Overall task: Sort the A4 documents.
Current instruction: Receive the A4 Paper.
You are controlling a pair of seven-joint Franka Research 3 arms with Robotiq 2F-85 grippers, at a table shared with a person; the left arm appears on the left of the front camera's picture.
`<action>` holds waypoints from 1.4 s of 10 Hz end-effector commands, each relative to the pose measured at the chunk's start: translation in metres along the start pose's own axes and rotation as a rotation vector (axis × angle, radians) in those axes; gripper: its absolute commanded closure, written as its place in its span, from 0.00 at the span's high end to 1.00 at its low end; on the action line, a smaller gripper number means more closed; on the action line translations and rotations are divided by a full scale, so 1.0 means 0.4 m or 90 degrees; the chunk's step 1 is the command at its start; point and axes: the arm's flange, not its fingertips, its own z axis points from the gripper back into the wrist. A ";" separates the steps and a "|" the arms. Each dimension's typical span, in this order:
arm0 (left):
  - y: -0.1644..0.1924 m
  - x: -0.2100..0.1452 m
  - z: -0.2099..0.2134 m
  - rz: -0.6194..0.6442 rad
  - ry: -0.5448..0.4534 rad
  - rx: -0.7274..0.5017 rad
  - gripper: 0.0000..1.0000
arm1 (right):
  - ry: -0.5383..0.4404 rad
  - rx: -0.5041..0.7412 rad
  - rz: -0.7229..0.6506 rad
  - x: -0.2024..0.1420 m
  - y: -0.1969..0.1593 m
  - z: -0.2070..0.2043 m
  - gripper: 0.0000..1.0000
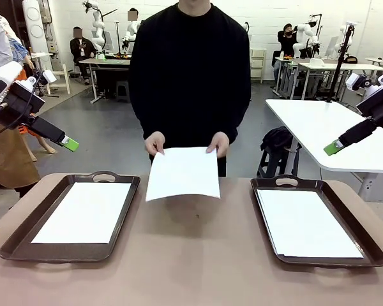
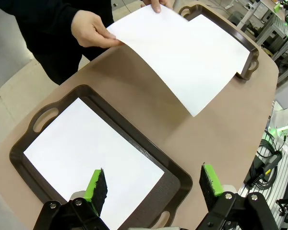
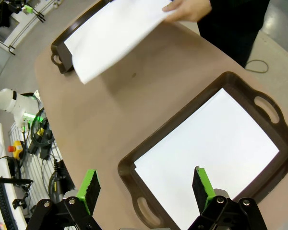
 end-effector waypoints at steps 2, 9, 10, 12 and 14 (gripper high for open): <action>0.000 0.000 0.000 -0.004 0.000 0.000 1.00 | -0.002 -0.002 0.000 0.001 0.001 -0.002 1.00; 0.000 0.000 0.000 -0.004 0.000 0.000 1.00 | -0.002 -0.002 0.000 0.001 0.001 -0.002 1.00; 0.000 0.000 0.000 -0.004 0.000 0.000 1.00 | -0.002 -0.002 0.000 0.001 0.001 -0.002 1.00; 0.000 0.000 0.000 -0.004 0.000 0.000 1.00 | -0.002 -0.002 0.000 0.001 0.001 -0.002 1.00; 0.000 0.000 0.000 -0.004 0.000 0.000 1.00 | -0.002 -0.002 0.000 0.001 0.001 -0.002 1.00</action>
